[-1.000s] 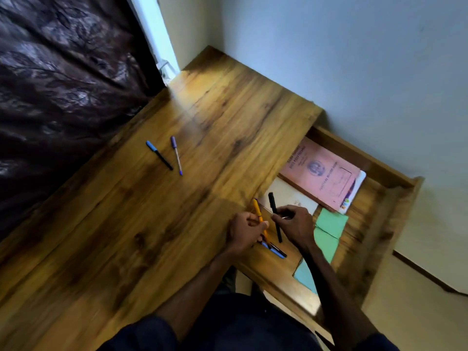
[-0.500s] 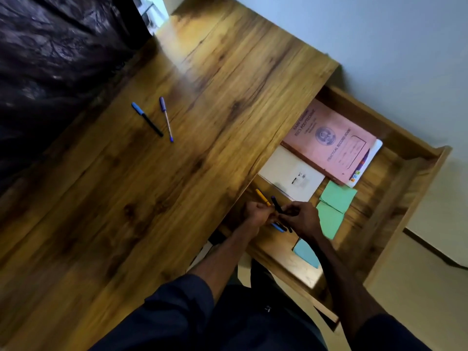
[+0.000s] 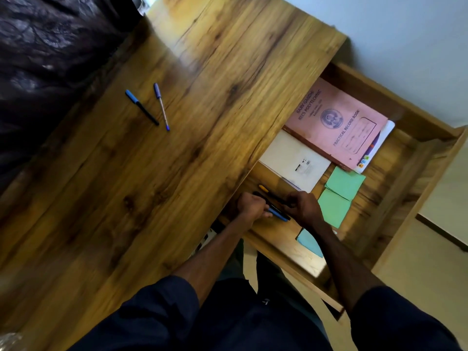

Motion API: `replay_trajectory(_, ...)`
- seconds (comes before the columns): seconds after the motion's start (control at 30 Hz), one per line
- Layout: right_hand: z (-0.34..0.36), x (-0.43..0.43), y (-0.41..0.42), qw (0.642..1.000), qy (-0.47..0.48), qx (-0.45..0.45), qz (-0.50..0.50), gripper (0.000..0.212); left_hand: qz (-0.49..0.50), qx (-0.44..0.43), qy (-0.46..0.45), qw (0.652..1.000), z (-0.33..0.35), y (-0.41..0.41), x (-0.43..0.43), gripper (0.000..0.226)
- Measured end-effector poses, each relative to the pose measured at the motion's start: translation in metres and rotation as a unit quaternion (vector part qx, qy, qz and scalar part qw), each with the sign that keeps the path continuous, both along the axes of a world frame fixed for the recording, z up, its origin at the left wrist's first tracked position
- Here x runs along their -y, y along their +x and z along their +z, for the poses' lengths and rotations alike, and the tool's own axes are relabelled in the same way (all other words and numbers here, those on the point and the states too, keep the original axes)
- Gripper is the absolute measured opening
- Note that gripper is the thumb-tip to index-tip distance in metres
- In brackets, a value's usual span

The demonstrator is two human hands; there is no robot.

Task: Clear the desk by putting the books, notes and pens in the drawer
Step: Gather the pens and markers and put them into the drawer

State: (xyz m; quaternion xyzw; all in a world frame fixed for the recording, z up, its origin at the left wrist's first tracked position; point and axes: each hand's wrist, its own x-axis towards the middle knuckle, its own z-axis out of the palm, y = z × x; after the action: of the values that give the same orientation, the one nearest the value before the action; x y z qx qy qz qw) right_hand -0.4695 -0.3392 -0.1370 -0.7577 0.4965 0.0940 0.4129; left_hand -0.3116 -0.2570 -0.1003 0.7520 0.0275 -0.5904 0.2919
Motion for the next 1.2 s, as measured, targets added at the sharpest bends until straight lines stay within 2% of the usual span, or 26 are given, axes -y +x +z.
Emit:
replay_trajectory(0.23,-0.007,-0.001,0.002,0.995,-0.044,-0.04,0.08,0.016,-0.017,0.017,-0.001,1.0,-0.001,0.005,-0.01,0.027)
replay_trajectory(0.43,-0.003,-0.007,0.001,0.994,-0.06,-0.035,0.086,0.016,-0.035,0.018,0.007,0.999,-0.004,0.008,-0.012,0.03)
replay_trajectory(0.67,0.005,-0.002,0.007,0.999,-0.041,0.012,0.012,0.019,-0.043,0.035,0.007,0.998,-0.006,0.01,-0.011,0.031)
replay_trajectory(0.83,0.004,0.005,0.019,1.0,-0.026,-0.01,-0.007,0.026,-0.038,0.026,0.01,0.999,-0.006,0.011,-0.012,0.035)
replay_trajectory(1.2,-0.001,0.006,0.032,0.999,-0.014,-0.043,-0.013,0.026,-0.039,0.014,0.01,0.999,-0.005,0.017,-0.012,0.033)
